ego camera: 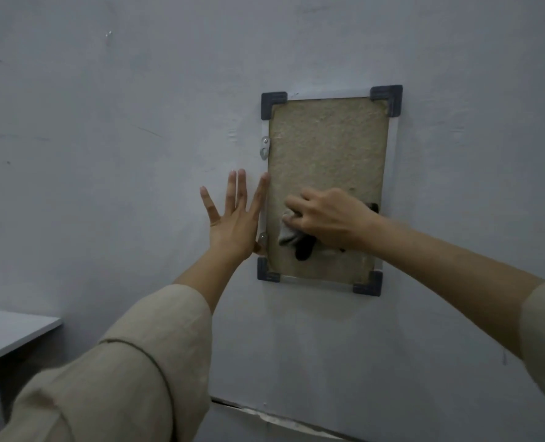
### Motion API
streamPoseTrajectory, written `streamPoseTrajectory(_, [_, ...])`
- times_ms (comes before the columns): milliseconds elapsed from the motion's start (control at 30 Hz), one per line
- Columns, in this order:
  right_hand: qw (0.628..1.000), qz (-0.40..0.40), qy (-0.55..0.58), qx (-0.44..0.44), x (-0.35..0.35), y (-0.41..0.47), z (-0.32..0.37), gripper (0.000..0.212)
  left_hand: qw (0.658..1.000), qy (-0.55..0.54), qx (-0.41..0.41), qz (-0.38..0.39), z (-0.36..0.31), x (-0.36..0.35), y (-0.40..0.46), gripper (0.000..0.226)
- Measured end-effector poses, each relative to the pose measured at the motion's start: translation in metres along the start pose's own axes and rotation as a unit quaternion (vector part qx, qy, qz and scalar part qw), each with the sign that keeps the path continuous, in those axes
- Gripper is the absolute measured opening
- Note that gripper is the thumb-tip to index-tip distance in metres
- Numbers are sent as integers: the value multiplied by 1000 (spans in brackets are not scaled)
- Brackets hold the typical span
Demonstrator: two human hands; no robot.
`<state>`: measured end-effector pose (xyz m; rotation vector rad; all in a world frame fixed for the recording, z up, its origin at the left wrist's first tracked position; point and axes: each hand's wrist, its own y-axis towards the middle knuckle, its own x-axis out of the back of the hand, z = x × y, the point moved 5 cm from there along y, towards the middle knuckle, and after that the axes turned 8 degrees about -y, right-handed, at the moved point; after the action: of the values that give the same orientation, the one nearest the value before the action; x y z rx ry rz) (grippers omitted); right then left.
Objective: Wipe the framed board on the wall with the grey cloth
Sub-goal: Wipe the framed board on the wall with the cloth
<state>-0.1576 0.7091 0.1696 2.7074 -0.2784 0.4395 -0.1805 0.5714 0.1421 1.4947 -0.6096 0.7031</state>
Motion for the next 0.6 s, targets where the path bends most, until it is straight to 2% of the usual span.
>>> streamPoseTrajectory(67, [999,-21,-13,-27,8,8,-19,23,1000,0,-1,0,0,-1,0,133])
streamPoseTrajectory(200, [976,-70,0,-205,24,28,-67,22,1000,-1,12,5,1,-1,1,132])
streamPoseTrajectory(233, [972,-70,13,-223,25,30,-66,22,1000,-7,17,9,1,-1,1,132])
streamPoseTrajectory(300, [981,-60,33,-184,21,29,-47,22,1000,-16,20,15,3,-2,1,132])
streamPoseTrajectory(400, [1000,-12,19,-20,11,21,1,25,999,-38,24,13,3,-2,1,132])
streamPoseTrajectory(467, [999,12,-7,31,11,22,6,22,999,-38,26,12,3,-1,1,133])
streamPoseTrajectory(533, [999,-8,-34,12,19,30,-12,22,999,-35,28,19,4,-2,2,134])
streamPoseTrajectory(600, [995,-51,-54,-60,29,40,-39,23,999,-30,34,24,7,-3,2,133])
